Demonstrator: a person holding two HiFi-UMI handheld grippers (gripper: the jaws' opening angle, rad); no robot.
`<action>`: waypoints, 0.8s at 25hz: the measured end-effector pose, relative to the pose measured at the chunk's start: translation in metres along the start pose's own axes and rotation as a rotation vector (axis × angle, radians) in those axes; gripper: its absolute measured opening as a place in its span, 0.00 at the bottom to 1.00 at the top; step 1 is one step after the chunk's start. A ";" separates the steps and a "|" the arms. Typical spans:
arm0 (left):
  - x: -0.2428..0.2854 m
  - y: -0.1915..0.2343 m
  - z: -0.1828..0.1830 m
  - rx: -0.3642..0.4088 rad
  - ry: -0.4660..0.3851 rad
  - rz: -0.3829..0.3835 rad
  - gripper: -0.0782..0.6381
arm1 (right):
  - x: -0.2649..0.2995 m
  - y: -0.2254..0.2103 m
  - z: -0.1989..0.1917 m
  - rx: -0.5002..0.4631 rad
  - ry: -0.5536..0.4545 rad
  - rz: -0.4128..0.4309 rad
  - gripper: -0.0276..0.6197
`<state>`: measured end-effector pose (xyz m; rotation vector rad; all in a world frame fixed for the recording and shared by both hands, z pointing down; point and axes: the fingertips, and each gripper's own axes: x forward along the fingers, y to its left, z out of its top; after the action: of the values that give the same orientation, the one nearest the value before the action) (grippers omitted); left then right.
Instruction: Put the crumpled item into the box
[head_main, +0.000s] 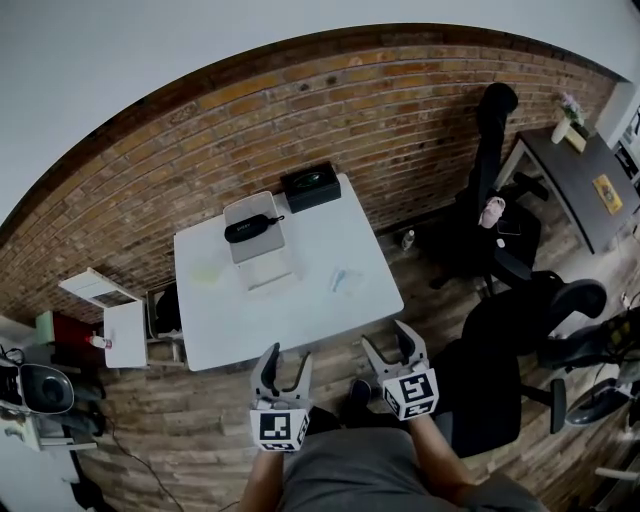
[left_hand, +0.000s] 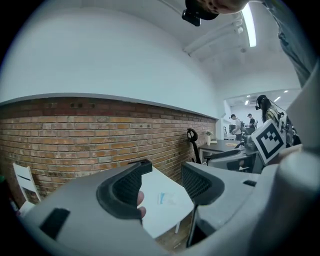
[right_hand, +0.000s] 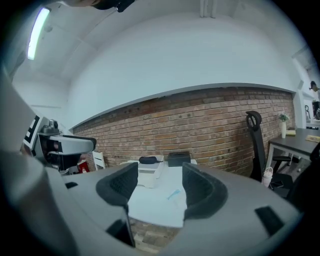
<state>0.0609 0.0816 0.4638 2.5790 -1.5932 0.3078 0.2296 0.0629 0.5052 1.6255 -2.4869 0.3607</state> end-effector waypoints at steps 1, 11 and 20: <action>0.004 0.001 0.000 0.004 0.003 0.007 0.44 | 0.004 -0.003 0.000 -0.001 0.002 0.007 0.48; 0.049 0.022 0.004 -0.017 0.017 0.010 0.44 | 0.052 -0.020 0.004 -0.018 0.043 0.016 0.49; 0.101 0.055 0.012 -0.009 0.022 -0.061 0.44 | 0.101 -0.030 0.009 0.045 0.058 -0.021 0.48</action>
<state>0.0572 -0.0341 0.4727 2.6022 -1.5016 0.3225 0.2167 -0.0402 0.5256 1.6328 -2.4343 0.4578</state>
